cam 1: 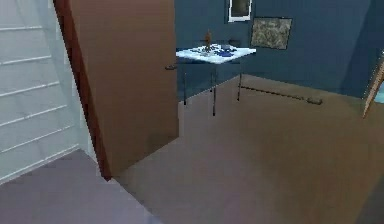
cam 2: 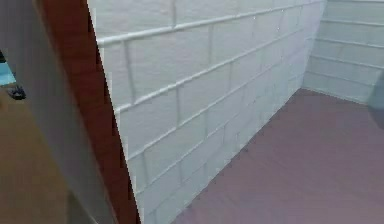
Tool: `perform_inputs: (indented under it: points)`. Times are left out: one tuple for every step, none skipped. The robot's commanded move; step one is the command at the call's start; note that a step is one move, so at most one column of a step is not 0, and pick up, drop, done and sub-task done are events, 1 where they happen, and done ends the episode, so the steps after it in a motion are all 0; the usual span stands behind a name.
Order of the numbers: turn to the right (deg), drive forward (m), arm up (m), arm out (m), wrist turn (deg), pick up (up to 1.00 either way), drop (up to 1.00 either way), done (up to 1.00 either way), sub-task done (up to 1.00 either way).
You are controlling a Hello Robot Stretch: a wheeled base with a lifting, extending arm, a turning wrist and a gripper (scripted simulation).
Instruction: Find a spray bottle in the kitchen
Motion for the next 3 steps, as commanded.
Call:
perform_inputs:
  points:
    - [33.0, 0.0, 0.0, 0.0, 0.0, 0.0, 0.0, 0.0, 0.0]
    - [0.0, 0.15, 0.0, 0.0, 0.0, 0.0, 0.0, 0.0, 0.0]
    - [-18.0, 0.0, 0.0, 0.0, 0.0, 0.0, 0.0, 0.0, 0.0]
